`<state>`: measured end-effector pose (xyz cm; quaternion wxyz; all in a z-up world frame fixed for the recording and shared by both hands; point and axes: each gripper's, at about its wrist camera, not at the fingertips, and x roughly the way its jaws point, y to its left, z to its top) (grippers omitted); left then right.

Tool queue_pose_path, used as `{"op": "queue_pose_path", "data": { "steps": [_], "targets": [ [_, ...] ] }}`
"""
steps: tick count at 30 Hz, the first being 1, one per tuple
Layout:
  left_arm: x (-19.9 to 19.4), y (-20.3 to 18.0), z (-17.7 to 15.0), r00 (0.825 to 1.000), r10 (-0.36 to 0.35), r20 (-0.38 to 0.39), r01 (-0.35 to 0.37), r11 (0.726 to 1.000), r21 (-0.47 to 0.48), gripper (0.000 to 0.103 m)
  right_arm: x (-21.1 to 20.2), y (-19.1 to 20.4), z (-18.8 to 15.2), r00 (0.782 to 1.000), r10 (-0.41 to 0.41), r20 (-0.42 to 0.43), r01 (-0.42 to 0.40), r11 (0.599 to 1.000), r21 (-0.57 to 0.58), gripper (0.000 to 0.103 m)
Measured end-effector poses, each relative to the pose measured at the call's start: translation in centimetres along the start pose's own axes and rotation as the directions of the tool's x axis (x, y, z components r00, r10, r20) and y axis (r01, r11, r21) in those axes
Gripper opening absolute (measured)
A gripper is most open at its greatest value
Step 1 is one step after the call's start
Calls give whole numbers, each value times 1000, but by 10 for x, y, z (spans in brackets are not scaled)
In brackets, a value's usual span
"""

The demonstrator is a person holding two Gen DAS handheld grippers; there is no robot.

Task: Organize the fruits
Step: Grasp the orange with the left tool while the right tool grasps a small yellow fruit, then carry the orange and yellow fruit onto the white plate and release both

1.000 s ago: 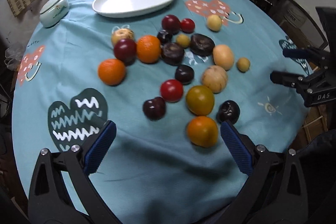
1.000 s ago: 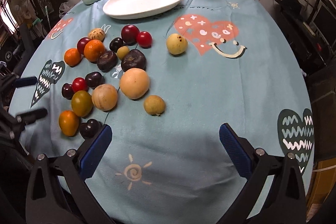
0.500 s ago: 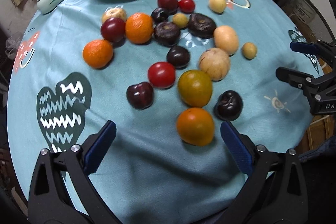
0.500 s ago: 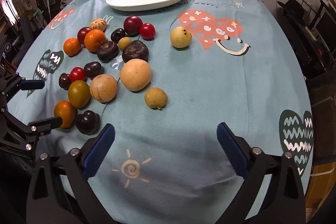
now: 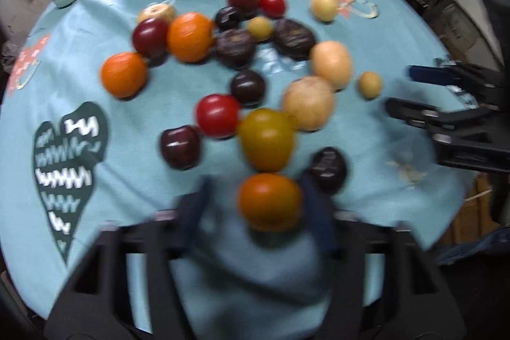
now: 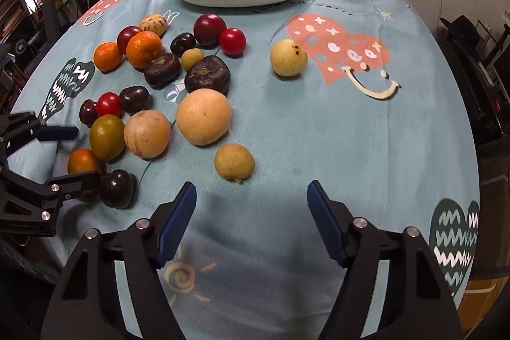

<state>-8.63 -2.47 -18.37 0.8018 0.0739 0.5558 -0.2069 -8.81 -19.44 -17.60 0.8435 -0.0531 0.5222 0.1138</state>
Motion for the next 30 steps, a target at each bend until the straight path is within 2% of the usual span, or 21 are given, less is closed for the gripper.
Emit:
{"op": "queue_pose_path", "data": {
  "steps": [1,5,6,8,9,11,18,23,27,30],
  "targets": [
    [0,-3,0,999,33,-6,-33,999,5,40,2,0,2,1000,6,-3,-6,1000,-2,70],
    [-5,2,-3,999,46,-9,-46,999,-22,39,14,0,8,1000,9,-17,-10,999,-31,68],
    [-7,4,-4,998,55,-6,-55,998,-30,39,18,0,8,999,22,-27,-23,999,-33,64],
    [-13,10,-5,998,68,2,-68,996,-50,39,23,-1,8,997,69,-43,-70,997,-37,49],
    [-16,10,-5,997,73,8,-73,996,-59,39,23,-1,8,997,73,-32,-75,996,-40,47],
    [-22,15,-5,996,87,18,-85,994,-75,39,21,-1,9,992,124,-24,-125,991,-41,29],
    [-46,32,6,993,99,62,-92,991,-97,39,10,-6,6,985,170,11,-170,985,8,29],
    [-68,36,37,987,98,130,-91,994,-58,39,-5,-13,15,981,182,60,-186,981,64,29],
    [-88,39,77,974,98,202,-95,995,-27,40,-29,-13,45,971,184,151,-196,978,69,29],
    [-102,46,115,960,109,256,-105,994,-29,40,-48,-15,83,958,176,226,-191,980,50,29]
  ]
}}
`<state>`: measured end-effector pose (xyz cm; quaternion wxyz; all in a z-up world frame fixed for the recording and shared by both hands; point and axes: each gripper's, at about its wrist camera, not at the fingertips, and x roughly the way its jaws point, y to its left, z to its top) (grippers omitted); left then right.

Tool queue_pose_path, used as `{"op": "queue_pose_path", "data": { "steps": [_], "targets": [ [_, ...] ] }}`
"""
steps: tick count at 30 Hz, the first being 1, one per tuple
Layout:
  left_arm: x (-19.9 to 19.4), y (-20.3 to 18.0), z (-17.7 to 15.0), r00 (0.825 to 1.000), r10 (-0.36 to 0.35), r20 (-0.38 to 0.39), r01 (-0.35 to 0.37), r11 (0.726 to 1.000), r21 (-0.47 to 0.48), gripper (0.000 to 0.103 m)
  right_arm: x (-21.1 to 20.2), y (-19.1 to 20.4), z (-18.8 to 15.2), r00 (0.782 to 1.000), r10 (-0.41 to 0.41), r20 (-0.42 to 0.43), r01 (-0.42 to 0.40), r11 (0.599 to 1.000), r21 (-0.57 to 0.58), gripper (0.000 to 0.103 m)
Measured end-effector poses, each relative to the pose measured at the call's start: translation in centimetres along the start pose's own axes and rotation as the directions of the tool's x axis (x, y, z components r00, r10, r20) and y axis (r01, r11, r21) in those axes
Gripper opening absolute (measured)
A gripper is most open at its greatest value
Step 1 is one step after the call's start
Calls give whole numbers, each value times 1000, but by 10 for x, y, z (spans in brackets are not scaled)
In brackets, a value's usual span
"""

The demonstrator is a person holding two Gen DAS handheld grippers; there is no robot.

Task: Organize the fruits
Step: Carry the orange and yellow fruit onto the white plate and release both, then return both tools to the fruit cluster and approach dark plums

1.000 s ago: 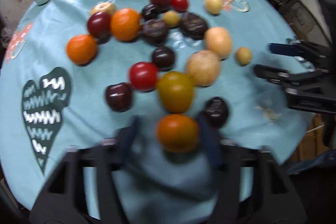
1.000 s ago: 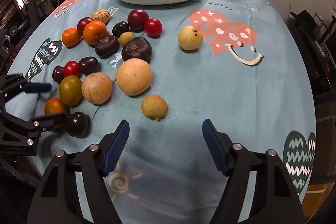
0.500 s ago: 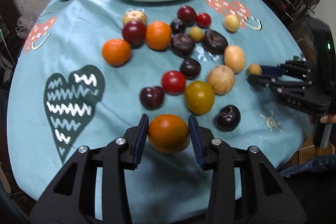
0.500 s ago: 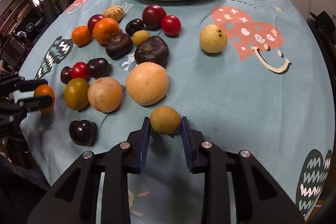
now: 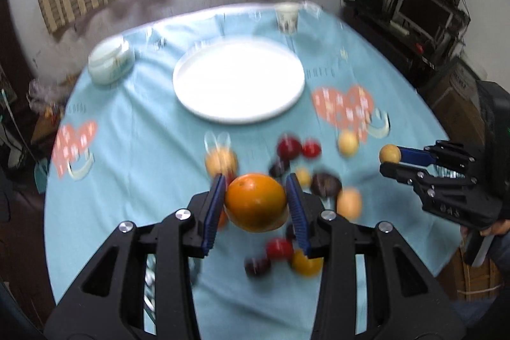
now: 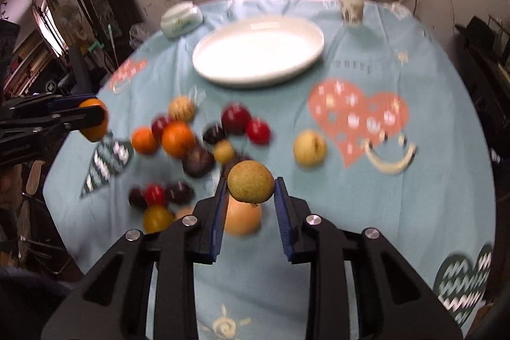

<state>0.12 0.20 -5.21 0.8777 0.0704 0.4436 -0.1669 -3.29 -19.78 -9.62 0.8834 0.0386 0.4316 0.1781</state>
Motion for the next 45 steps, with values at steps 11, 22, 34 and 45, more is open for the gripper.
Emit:
{"op": "queue_pose_path", "data": {
  "steps": [11,22,34,45],
  "targets": [
    [58,15,112,996,81,31,-80,996,-32,40,36,8,131,991,-37,129,45,997,-60,29],
    [169,42,130,981,160,-111,-167,984,-59,40,133,-32,163,999,-47,1,47,999,21,29],
    [224,51,124,966,169,-195,-185,981,-65,59,202,-57,162,986,-45,-160,53,998,44,34],
    [155,60,106,979,193,-71,-199,977,-82,76,132,-62,130,992,8,-123,9,991,133,53]
  ]
}}
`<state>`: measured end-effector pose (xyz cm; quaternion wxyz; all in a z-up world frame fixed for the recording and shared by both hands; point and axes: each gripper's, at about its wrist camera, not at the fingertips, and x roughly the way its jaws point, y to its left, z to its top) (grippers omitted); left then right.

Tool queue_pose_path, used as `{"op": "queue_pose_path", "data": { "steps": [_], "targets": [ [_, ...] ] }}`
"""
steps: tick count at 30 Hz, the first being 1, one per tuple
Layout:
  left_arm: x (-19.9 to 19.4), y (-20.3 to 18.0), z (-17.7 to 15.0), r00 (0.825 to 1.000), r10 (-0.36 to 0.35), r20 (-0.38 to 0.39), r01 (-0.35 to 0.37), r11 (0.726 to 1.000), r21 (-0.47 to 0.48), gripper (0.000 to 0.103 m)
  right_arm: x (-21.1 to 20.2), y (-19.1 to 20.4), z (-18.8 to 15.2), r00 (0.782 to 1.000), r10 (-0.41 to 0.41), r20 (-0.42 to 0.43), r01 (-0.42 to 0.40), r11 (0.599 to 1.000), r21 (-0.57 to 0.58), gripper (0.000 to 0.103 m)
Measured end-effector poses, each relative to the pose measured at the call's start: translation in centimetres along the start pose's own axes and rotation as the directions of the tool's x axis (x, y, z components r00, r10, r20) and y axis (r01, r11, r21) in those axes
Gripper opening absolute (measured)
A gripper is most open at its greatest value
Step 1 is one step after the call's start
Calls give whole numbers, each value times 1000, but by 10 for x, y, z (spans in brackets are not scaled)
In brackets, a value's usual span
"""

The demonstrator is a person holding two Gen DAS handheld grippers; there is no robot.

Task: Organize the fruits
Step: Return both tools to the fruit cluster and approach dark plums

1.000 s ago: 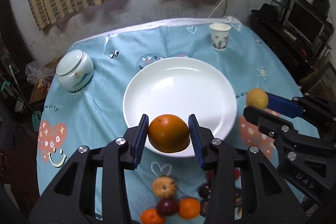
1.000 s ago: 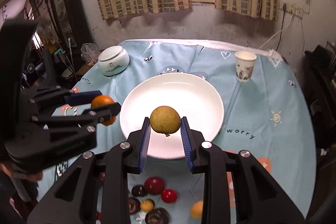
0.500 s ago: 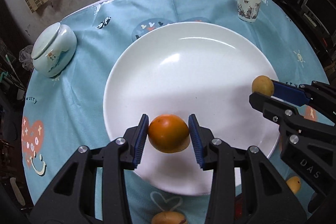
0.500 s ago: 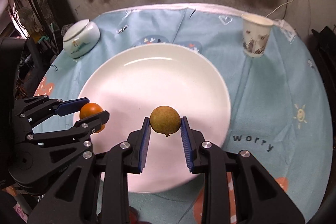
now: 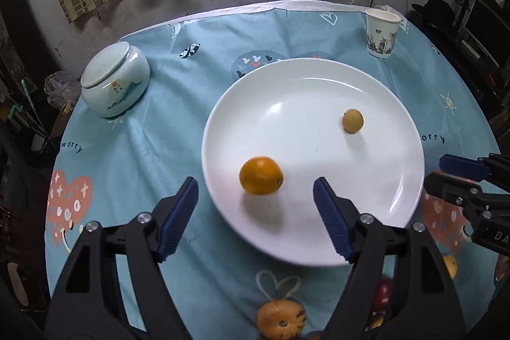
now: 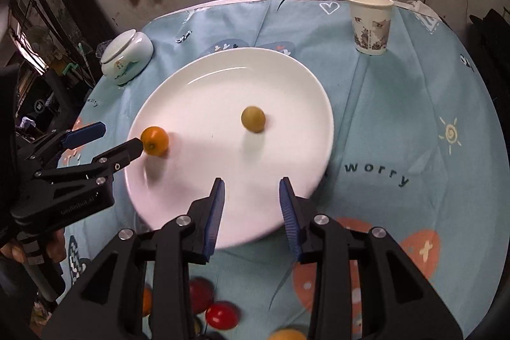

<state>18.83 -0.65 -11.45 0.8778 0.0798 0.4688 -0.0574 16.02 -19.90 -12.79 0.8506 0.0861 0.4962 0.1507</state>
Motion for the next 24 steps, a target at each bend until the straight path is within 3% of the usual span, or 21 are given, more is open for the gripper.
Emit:
{"op": "queue_pose_path", "data": {
  "steps": [1,3,8,11,15,20,24],
  "targets": [
    [-7,1,-6,1000,-5,8,5,1000,8,76,-13,0,-12,1000,11,18,-12,1000,10,65],
    [-21,2,-19,1000,-15,22,14,1000,21,78,-28,2,-29,999,46,27,-46,999,8,65],
    [-59,5,-65,998,-34,46,34,999,16,87,-60,1,-94,999,29,21,-31,997,74,68],
    [-81,4,-104,997,-61,41,60,998,22,89,-69,4,-143,999,-49,0,49,991,124,71],
    [-99,-4,-167,993,-116,-30,118,990,77,90,-74,26,-198,992,-124,2,124,992,-1,71],
    [-106,-36,-225,967,-210,-141,238,945,223,91,-69,61,-246,995,-50,-86,34,984,-177,71],
    [-101,-29,-237,964,-195,-181,228,956,186,90,-70,82,-264,993,47,-107,-70,973,-221,71]
  ]
}}
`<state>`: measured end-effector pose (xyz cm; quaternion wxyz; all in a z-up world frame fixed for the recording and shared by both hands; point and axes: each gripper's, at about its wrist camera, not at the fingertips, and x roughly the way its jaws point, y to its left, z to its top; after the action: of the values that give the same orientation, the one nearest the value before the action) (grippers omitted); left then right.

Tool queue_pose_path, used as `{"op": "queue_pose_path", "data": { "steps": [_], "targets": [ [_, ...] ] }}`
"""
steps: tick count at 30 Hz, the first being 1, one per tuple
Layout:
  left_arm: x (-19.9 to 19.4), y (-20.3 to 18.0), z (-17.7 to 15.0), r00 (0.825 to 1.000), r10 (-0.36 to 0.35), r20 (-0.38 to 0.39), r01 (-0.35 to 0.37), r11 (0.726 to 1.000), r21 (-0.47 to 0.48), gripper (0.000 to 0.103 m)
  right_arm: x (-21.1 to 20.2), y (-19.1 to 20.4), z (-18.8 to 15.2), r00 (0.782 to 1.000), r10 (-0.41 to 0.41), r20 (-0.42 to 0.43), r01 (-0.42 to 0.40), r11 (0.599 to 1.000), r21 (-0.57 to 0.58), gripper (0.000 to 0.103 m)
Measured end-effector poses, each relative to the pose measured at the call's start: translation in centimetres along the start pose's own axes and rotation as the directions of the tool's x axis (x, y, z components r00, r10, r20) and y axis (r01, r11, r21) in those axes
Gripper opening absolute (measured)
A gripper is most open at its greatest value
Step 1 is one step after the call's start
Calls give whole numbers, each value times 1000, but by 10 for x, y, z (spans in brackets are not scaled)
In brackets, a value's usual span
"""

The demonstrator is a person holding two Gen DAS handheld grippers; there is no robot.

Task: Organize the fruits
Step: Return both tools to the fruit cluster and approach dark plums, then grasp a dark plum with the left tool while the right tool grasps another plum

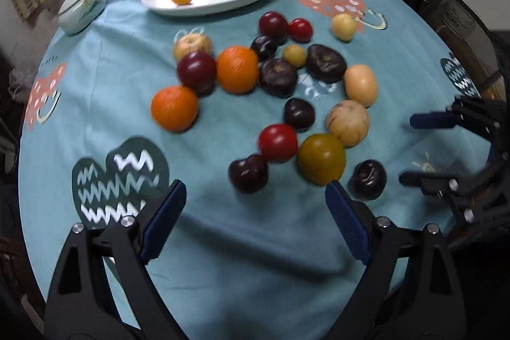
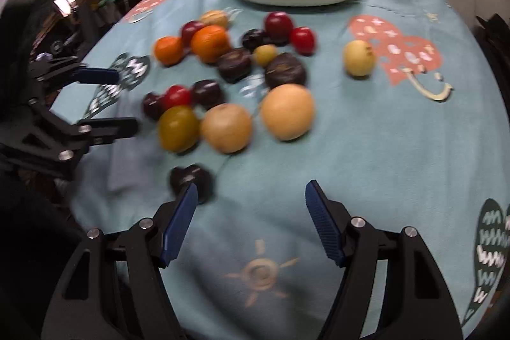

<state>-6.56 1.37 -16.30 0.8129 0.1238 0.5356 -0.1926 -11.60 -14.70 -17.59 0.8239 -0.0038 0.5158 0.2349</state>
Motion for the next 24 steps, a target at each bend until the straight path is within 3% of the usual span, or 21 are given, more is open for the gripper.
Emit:
{"op": "queue_pose_path", "data": {
  "steps": [7,11,15,19,22,24],
  "targets": [
    [-10,28,-17,999,46,-8,-46,993,-113,91,27,20,14,998,42,-39,-44,997,-58,71],
    [-7,27,-17,999,37,-2,-37,993,-114,90,37,30,17,998,37,-59,-43,994,-103,37],
    [4,22,-11,1000,2,7,-1,995,-95,88,29,20,17,997,58,-59,-62,997,-54,36],
    [27,19,1,999,-28,-36,26,997,-69,55,21,7,13,997,63,-49,-62,998,12,36],
    [39,18,8,996,-70,-52,67,996,-56,53,18,4,11,997,54,-47,-53,998,29,36],
    [38,14,9,996,-78,-49,77,997,-26,42,18,4,12,998,50,-50,-48,998,35,36]
  ]
}}
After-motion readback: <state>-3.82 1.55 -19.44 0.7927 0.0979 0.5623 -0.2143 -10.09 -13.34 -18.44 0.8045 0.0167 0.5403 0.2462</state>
